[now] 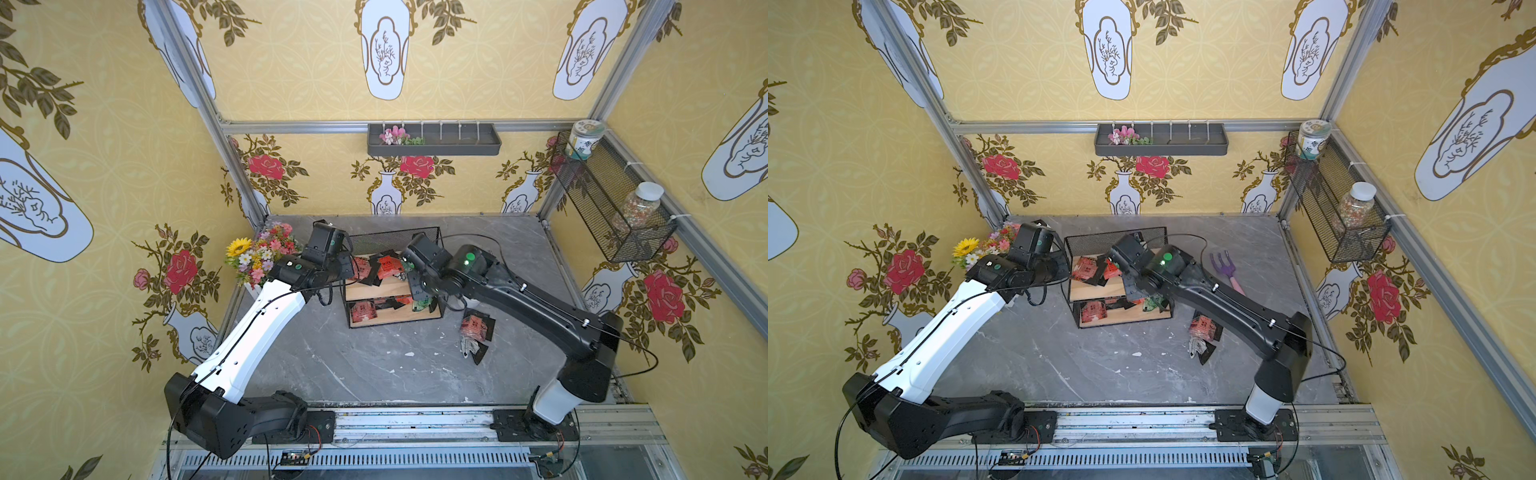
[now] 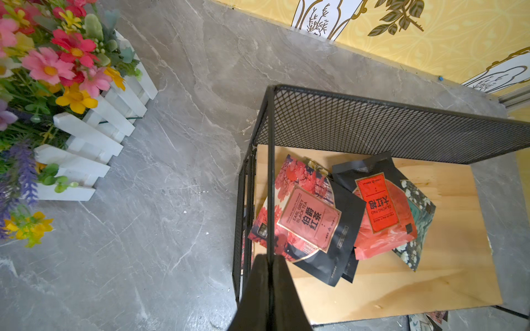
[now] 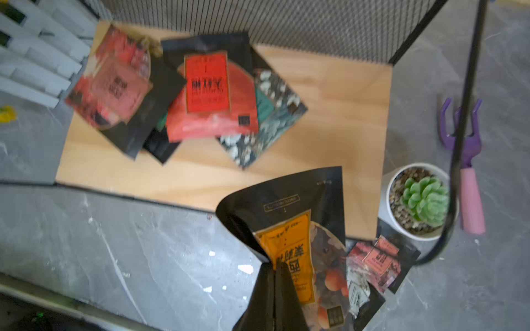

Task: Remove the tea bags from the shelf
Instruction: Pick up the tea bag from the shelf, then place the tea bag at the center of the board.

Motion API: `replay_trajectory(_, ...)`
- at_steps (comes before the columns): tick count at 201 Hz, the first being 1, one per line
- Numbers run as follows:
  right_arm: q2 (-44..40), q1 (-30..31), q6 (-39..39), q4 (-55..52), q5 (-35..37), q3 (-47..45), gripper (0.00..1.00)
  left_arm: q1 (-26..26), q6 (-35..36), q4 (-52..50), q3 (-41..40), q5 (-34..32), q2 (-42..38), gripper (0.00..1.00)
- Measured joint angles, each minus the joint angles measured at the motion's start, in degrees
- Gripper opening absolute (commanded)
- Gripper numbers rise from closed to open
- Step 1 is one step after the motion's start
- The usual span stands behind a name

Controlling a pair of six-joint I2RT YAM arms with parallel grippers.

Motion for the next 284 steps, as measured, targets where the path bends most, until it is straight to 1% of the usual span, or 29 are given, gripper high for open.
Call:
replay_trajectory(23,-7.8,0.9,5.6,0.9,-0.9,-13.2,0.0,-0.1,0.0,0.0,0.0,-0.1,0.0,0.0)
replay_trajectory(41,-13.0,0.5,11.2,1.1,-1.4,-23.0,0.0,-0.2,0.0,-0.1,0.0,-0.1,0.0,0.0)
replay_trajectory(55,-16.6,-0.6,14.9,1.2,-2.5,-29.0,0.0,-0.2,0.4,-0.2,0.1,-0.3,0.0,0.0)
replay_trajectory(66,-19.1,-2.9,17.7,1.4,-3.5,-33.2,0.0,-0.2,0.4,-0.6,0.3,-0.3,0.0,0.0)
replay_trajectory(83,-22.1,-9.0,20.8,2.3,-6.0,-39.7,0.0,-0.3,0.4,-1.1,0.6,-0.3,0.2,0.0)
replay_trajectory(103,-22.4,-15.6,22.1,3.9,-8.9,-44.0,0.0,-0.3,0.4,-1.3,0.8,-0.3,0.3,0.0)
replay_trajectory(125,-20.1,-21.5,22.2,7.1,-12.6,-46.5,0.0,-0.3,0.4,-1.4,1.1,-0.4,0.6,0.0)
replay_trajectory(144,-17.6,-24.5,22.1,10.0,-14.3,-47.2,0.0,-0.3,0.5,-1.4,1.1,-0.5,0.7,0.0)
replay_trajectory(152,-16.4,-25.1,21.8,11.2,-14.7,-47.2,0.04,-0.3,0.5,-1.4,1.2,-0.5,0.7,0.0)
replay_trajectory(163,-15.0,-25.6,21.7,12.7,-16.1,-47.2,0.09,-0.3,0.5,-1.4,1.2,-0.5,0.7,0.0)
replay_trajectory(188,-12.5,-26.3,21.2,15.1,-16.5,-47.1,0.2,-0.3,0.5,-1.4,1.2,-0.5,0.7,0.0)
replay_trajectory(205,-11.8,-26.3,20.6,15.9,-17.0,-47.1,0.26,-0.3,0.5,-1.4,1.1,-0.5,0.7,0.0)
replay_trajectory(223,-11.8,-26.3,20.5,16.3,-17.1,-47.2,0.34,-0.3,0.5,-1.4,1.1,-0.5,0.6,0.0)
replay_trajectory(261,-13.5,-26.3,20.3,15.5,-16.7,-46.5,0.36,-0.3,0.5,-1.5,1.1,-0.5,0.6,0.0)
replay_trajectory(284,-16.0,-25.1,20.2,12.9,-14.2,-43.3,0.36,-0.3,0.5,-1.5,1.1,-0.5,0.6,0.0)
